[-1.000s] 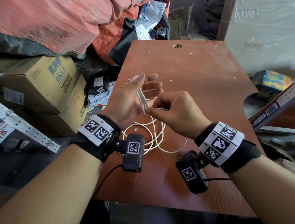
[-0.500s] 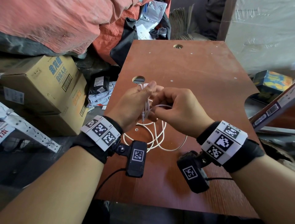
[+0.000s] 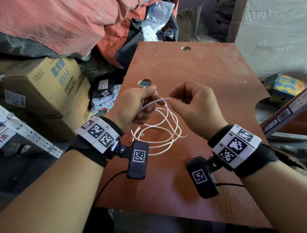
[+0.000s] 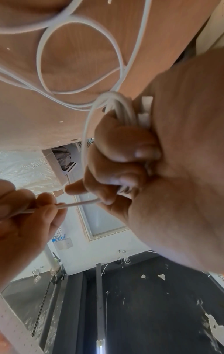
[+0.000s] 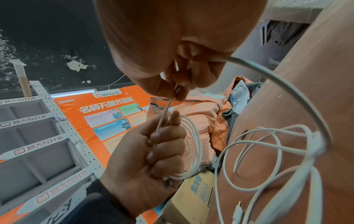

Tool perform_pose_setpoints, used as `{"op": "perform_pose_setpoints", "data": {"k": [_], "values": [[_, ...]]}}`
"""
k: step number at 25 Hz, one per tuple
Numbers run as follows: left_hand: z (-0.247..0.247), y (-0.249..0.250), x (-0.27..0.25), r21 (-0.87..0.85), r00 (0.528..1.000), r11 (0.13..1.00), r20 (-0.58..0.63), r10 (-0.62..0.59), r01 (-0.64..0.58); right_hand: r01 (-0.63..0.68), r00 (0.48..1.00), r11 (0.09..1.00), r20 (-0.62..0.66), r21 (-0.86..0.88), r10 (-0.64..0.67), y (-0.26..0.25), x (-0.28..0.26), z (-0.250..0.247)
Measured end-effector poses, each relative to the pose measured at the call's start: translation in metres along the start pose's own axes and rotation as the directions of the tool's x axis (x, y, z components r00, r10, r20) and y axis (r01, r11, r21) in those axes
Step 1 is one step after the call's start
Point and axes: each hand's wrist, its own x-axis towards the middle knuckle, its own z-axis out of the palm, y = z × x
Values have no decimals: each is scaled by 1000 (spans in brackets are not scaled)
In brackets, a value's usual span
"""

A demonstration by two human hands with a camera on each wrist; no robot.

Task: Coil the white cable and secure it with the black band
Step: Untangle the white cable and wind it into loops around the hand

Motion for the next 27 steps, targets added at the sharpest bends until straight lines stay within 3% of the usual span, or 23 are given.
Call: {"op": "perform_pose_setpoints", "data": {"k": [5,10,16,22,27], "values": [[-2,3,-3,-6,998,999,-40,-42,41,-63,997,998,-48,24,64,3,3,2],[-1,2,-5,31,1000,1000,-16,1,-1,-91,996,995,-10,50,91,0,1,2],[5,4,-5,92,998,995,-50,-38,43,-112,994,985,18,129,110,0,0,5],[-1,8,-8,-118,1000,993,4,-18,18,-141,989,967,-14,213,147,-1,0,-1],[-7,11,-10,-325,997,946,71,10,14,-176,984,957,64,230,165,-1,-2,0]]}}
